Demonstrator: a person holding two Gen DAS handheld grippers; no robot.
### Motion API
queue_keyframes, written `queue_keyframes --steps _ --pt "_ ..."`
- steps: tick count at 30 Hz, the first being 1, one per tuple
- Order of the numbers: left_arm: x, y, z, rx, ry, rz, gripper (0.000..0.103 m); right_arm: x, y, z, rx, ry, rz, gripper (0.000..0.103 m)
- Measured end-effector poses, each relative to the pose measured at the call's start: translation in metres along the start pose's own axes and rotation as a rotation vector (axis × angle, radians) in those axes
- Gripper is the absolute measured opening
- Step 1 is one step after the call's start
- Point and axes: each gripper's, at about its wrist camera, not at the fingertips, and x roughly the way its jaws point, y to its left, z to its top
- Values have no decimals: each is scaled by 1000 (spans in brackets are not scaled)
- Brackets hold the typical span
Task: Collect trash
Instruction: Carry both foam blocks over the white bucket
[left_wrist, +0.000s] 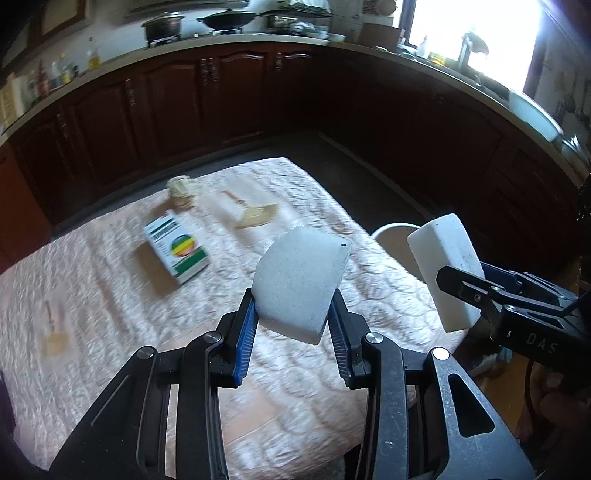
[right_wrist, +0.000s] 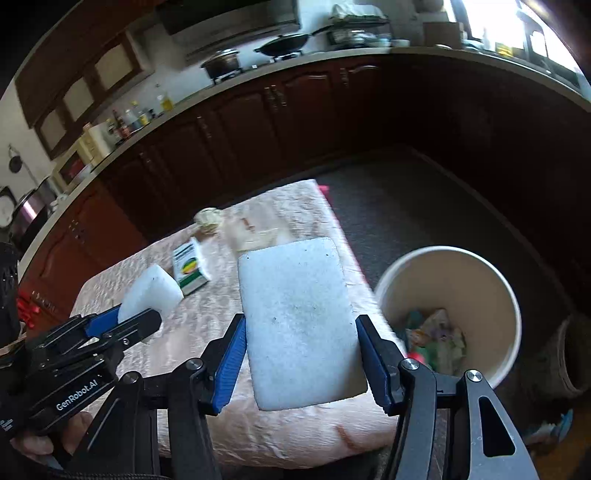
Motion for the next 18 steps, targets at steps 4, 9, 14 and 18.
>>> queue_keyframes --steps 4,9,14,18 --pt "8 -23 8 39 3 -20 35 -7 -24 -1 42 -4 -29 57" --pt "19 -50 16 79 12 -54 35 -13 -50 -2 88 -7 -64 57" --pt "33 -76 23 107 35 -119 35 -16 -81 -5 142 -2 -104 57" --pt "50 -95 28 114 68 -163 35 -13 -107 -10 187 17 -142 57"
